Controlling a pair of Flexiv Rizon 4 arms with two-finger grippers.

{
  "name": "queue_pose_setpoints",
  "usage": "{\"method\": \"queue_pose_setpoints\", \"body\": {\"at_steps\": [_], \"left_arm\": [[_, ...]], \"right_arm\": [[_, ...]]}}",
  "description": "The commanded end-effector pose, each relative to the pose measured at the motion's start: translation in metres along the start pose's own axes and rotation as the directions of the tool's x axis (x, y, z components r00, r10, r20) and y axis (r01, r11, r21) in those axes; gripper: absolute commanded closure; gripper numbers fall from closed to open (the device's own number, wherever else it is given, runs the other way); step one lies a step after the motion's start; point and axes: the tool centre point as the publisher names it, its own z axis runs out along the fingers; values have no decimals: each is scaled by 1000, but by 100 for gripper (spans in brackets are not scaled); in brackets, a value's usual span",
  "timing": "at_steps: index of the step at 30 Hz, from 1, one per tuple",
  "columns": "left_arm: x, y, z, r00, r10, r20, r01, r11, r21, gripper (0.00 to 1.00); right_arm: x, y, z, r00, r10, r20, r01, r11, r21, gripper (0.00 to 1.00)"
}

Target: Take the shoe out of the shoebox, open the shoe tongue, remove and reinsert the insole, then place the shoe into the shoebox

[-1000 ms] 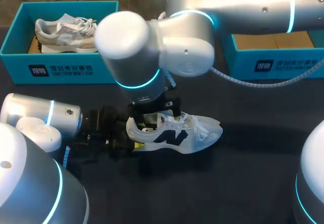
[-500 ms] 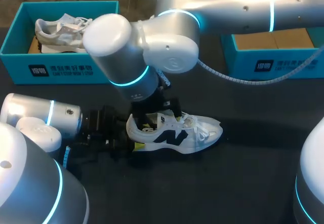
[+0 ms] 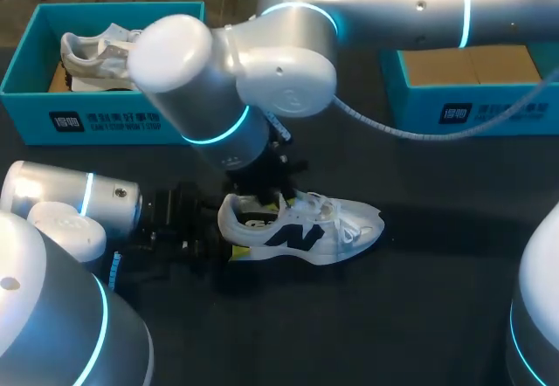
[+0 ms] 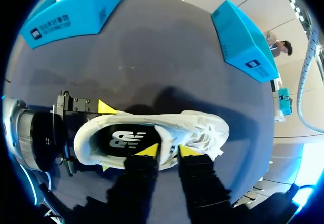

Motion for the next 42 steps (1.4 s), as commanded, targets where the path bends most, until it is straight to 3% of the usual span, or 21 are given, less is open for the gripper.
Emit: {"method": "queue_pose_setpoints", "body": {"at_steps": [1,13,14,16,17,19,27,42], "left_arm": [[-3,1,0,1000,-1,-2,1,1000,-3,100],[-3,1,0,1000,-1,-2,1,1000,-3,100],[-3,1,0,1000,-1,-2,1,1000,-3,100],[-3,1,0,1000,-1,-2,1,1000,-3,100],[-3,1,0,1000,-1,-2,1,1000,-3,100],[-3,1,0,1000,-1,-2,1,1000,-3,100],[-3,1,0,1000,-1,-2,1,1000,-3,100],[-3,1,0,1000,-1,-2,1,1000,-3,100]], "right_arm": [[-11,-7,8,978,203,-45,-204,979,-21,100],[-12,1,4,982,176,-73,-179,983,-35,97],[-11,2,4,982,175,-74,-178,983,-35,70],[-8,3,4,982,172,-71,-175,984,-30,42],[-5,4,5,983,172,-71,-175,984,-28,11],[-2,5,7,982,175,-70,-177,984,-23,2],[14,7,20,984,173,-45,-172,985,14,0],[15,2,36,981,195,18,-196,979,52,0]]}}
